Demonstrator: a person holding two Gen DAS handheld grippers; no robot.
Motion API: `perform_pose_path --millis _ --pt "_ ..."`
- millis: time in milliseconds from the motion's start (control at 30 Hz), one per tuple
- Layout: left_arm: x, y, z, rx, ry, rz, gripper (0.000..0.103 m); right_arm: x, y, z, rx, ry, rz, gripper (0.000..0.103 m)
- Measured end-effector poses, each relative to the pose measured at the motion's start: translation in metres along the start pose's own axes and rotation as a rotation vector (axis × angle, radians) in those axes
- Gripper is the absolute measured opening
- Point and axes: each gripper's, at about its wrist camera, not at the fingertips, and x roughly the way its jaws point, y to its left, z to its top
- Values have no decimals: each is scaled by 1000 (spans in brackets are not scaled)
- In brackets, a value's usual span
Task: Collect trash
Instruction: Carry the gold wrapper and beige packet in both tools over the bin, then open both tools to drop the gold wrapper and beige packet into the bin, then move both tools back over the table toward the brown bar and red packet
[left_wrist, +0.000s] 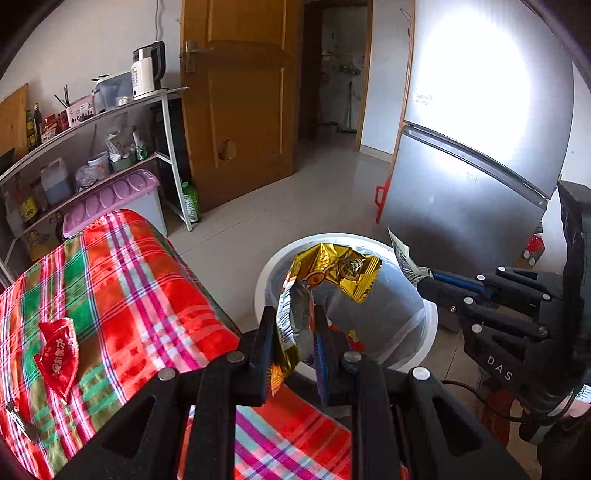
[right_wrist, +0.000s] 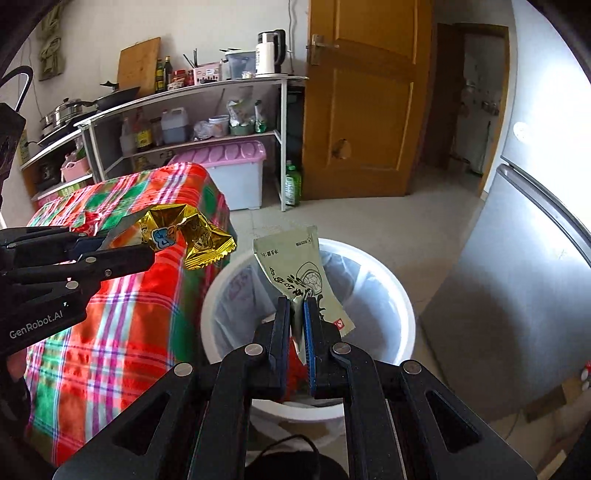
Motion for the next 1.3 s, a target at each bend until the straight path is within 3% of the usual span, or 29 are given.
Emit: perform_pose_path --millis 300,767,867,900,933,1067,1300 --pt "37 -21 3 15 59 -14 20 23 -31 -12 46 76 -40 7" --pt "77 -24 -1 0 152 -6 21 67 -51 -30 114 180 -46 8" --pt "80 -24 -3 -1 166 -7 30 72 -53 -31 124 202 -45 9" --pt "81 -23 -3 -4 166 -4 46 73 -53 -30 121 205 -51 9" --pt "81 -22 -3 -9 165 -3 56 74 -52 -30 117 207 -50 11" --pt "80 -20 -3 -19 165 -1 56 76 -49 -30 111 211 -59 28" --pt "64 -16 -3 -23 133 14 56 66 -45 -28 119 182 -60 29"
